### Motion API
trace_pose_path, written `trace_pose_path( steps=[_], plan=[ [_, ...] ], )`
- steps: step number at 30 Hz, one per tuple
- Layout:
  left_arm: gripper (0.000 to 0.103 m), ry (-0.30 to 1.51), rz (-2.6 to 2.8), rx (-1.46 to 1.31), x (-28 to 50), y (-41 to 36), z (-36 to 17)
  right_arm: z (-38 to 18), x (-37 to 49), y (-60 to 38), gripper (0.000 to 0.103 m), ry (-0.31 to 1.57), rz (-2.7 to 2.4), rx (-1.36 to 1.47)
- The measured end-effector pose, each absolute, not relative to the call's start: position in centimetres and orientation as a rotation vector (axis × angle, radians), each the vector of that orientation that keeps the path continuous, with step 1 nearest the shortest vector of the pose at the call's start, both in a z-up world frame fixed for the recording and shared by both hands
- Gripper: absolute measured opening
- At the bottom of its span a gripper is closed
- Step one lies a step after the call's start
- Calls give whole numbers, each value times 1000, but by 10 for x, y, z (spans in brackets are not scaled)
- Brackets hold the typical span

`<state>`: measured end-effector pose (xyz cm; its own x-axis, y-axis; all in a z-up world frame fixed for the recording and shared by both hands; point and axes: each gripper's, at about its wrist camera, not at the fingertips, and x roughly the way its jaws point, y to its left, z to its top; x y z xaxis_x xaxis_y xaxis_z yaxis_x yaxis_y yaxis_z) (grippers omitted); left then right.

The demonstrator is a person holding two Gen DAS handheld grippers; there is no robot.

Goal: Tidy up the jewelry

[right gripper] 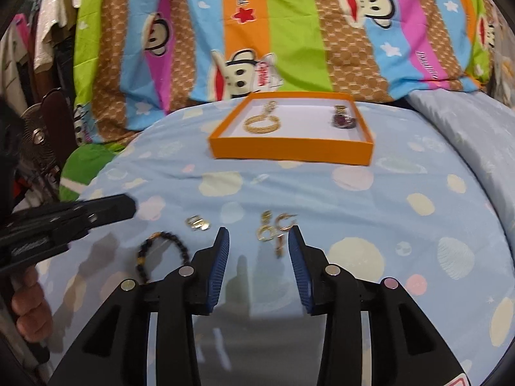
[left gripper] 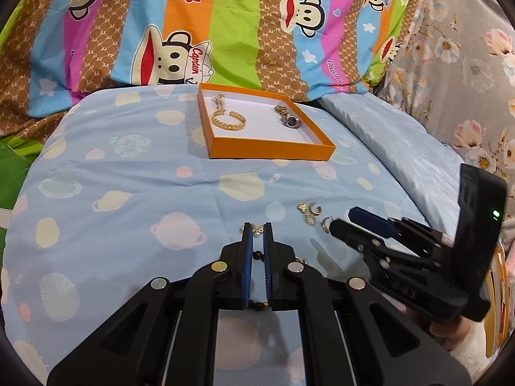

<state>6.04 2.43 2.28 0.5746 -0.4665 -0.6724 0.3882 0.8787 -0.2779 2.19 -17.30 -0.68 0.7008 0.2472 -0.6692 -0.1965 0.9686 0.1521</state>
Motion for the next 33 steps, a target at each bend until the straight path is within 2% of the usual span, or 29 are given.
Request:
trace_pose_path(
  steps=[11,15,17,22,31,32,33],
  plan=[
    [10,996,-485,-89,62,23,-19,-19,16,-146,36,825,349,11],
    [26,969,-453,-65,60,20,-19,-21,17,-146,36,840,354,16],
    [38,937,-430,-61,56,23,-15,-22,16,-146,36,841,355,18],
    [42,893,-389,-67,57,31,-8,-23,16,-146,36,846,360,21],
    [40,909,-340,41,65,30,-20,-24,19,-145,36,862,371,30],
    [37,901,-334,75,64,26,-21,-25,19,-144,36,863,373,26],
    [24,896,-341,92,63,24,-21,-25,19,-143,36,866,376,20]
  ],
)
